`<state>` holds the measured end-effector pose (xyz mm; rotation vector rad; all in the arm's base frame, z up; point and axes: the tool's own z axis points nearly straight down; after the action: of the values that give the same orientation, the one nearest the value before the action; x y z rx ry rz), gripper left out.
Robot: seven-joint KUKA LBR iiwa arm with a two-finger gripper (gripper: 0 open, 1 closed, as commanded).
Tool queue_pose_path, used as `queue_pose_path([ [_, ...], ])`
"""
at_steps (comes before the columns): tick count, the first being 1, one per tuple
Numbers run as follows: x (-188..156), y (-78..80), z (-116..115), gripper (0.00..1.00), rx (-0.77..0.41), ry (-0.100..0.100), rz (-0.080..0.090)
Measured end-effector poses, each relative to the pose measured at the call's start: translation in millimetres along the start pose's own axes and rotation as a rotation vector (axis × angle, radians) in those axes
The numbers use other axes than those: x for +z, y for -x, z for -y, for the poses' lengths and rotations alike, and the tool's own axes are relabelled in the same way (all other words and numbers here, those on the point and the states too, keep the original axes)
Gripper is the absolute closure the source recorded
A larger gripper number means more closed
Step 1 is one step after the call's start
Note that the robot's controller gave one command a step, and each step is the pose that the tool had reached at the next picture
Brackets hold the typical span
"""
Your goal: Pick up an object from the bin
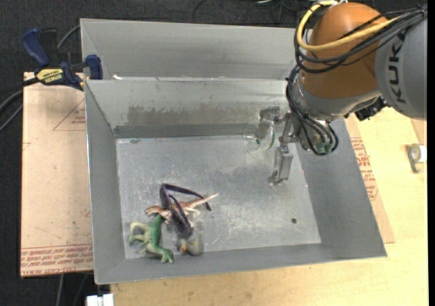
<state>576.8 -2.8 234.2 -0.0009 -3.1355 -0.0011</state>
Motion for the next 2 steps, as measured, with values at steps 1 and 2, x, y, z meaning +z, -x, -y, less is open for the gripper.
queue_pose_path([
  [1,-5.0,1.2,0.0,0.0,0.0,0.0,0.008],
  [2,95.2,-13.9,0.4,0.0,-0.105,0.001,-0.001],
])
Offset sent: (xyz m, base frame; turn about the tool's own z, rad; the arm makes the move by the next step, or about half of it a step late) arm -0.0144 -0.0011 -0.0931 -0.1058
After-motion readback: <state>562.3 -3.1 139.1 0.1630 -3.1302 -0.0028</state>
